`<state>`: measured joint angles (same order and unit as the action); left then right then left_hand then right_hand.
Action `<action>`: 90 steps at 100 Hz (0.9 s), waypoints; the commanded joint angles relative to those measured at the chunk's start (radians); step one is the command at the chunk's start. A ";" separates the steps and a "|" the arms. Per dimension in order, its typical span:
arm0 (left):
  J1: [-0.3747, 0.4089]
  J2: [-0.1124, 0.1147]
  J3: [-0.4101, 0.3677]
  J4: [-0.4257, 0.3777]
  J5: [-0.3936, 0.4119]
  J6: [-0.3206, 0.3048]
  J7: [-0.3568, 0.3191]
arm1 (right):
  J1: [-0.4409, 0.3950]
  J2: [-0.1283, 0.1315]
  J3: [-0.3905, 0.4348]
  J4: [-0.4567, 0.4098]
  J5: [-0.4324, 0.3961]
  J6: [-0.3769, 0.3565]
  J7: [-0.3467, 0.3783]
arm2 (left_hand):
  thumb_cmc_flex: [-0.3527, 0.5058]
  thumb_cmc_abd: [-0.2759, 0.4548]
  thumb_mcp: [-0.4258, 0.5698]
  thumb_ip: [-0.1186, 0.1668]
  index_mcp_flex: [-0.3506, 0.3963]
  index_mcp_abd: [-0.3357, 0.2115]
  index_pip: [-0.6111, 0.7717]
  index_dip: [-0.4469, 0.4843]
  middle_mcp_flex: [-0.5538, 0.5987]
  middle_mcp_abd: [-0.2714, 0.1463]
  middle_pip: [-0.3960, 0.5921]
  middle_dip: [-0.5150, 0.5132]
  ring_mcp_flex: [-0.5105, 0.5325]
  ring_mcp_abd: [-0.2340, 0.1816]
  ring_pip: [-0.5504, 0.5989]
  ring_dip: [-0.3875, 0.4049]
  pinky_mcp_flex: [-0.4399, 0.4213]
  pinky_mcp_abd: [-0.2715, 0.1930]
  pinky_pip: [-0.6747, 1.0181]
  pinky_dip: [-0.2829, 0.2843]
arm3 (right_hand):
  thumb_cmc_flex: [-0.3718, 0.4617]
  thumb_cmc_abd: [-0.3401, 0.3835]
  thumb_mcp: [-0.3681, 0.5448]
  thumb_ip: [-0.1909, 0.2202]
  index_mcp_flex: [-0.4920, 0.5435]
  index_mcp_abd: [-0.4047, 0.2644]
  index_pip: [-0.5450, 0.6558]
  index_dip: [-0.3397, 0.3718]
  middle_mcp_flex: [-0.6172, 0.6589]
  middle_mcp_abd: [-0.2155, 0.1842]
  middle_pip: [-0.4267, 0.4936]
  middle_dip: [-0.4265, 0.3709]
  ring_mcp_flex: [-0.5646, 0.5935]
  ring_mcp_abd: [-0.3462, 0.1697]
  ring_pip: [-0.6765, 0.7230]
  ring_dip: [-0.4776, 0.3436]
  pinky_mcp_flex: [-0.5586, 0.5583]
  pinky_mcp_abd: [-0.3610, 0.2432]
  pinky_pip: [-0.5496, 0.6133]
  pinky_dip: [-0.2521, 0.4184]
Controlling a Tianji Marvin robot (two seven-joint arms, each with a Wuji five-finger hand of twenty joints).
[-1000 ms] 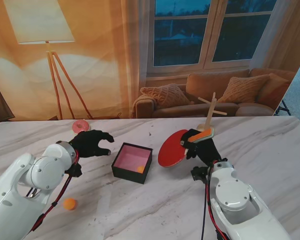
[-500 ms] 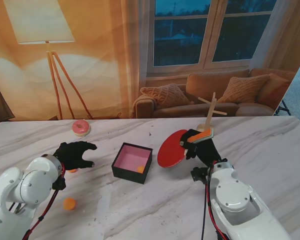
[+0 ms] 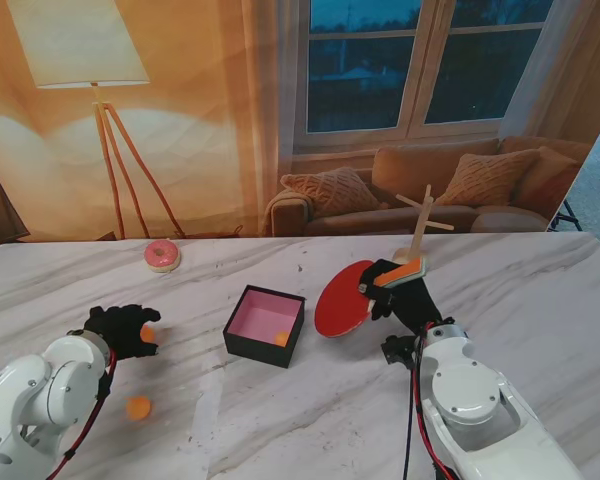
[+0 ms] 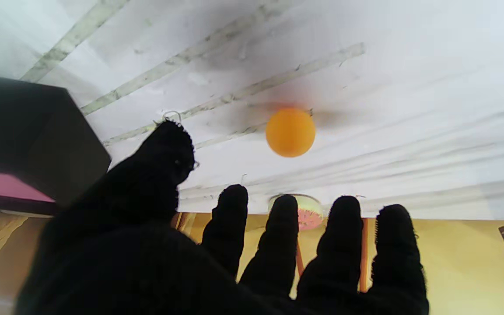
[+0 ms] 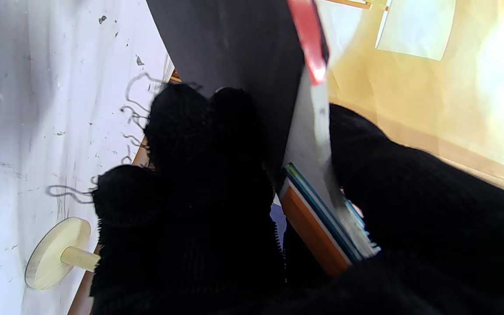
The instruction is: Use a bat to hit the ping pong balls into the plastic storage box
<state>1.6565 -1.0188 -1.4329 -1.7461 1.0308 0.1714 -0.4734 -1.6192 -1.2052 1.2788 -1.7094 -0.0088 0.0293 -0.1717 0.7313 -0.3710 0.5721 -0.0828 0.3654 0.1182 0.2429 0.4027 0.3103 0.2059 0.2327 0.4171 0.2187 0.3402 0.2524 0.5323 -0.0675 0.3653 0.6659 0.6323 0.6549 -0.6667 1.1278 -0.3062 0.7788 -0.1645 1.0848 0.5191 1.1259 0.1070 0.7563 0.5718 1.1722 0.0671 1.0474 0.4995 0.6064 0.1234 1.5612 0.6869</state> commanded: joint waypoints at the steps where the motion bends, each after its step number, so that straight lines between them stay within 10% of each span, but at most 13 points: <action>1: 0.008 0.002 0.000 0.023 -0.039 0.020 -0.004 | -0.003 -0.001 -0.001 -0.001 -0.002 0.005 0.015 | -0.014 0.003 0.001 0.028 -0.016 -0.029 -0.005 0.002 -0.048 -0.008 -0.002 -0.008 -0.032 0.008 -0.004 0.008 0.006 0.029 0.010 0.023 | 0.055 0.041 0.033 0.022 0.050 -0.008 0.022 0.013 0.027 -0.066 0.019 0.014 -0.026 -0.059 -0.033 0.012 -0.004 -0.043 -0.011 0.005; 48: -0.047 -0.009 0.059 0.169 -0.047 0.054 0.141 | -0.009 -0.001 -0.006 -0.006 -0.007 0.017 0.013 | -0.010 -0.066 0.195 0.023 -0.066 -0.053 0.082 0.030 -0.131 -0.001 0.070 0.075 -0.028 0.009 0.169 0.126 0.123 0.047 0.369 0.075 | 0.055 0.041 0.034 0.022 0.050 -0.008 0.022 0.013 0.026 -0.065 0.019 0.014 -0.026 -0.059 -0.032 0.012 -0.004 -0.042 -0.010 0.005; 90: -0.118 -0.005 0.096 0.250 -0.035 0.048 0.146 | -0.011 -0.001 -0.006 -0.012 -0.007 0.023 0.014 | 0.058 -0.133 0.357 0.007 -0.024 -0.043 0.297 0.108 -0.081 0.018 0.231 0.217 0.085 0.056 0.413 0.269 0.331 -0.031 0.593 0.077 | 0.055 0.040 0.034 0.022 0.050 -0.008 0.022 0.013 0.028 -0.066 0.019 0.014 -0.026 -0.059 -0.032 0.012 -0.004 -0.042 -0.010 0.006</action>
<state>1.5468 -1.0230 -1.3391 -1.5116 0.9903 0.2276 -0.3150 -1.6276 -1.2042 1.2732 -1.7147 -0.0150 0.0447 -0.1720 0.7576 -0.4679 0.8867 -0.0828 0.3290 0.0699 0.4875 0.4851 0.2277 0.2070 0.4365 0.6027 0.2612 0.3635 0.6347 0.7846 0.2349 0.3533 1.2252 0.7229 0.6549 -0.6667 1.1278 -0.3062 0.7788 -0.1645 1.0848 0.5191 1.1258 0.1070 0.7563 0.5718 1.1722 0.0671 1.0474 0.4995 0.6064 0.1234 1.5611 0.6869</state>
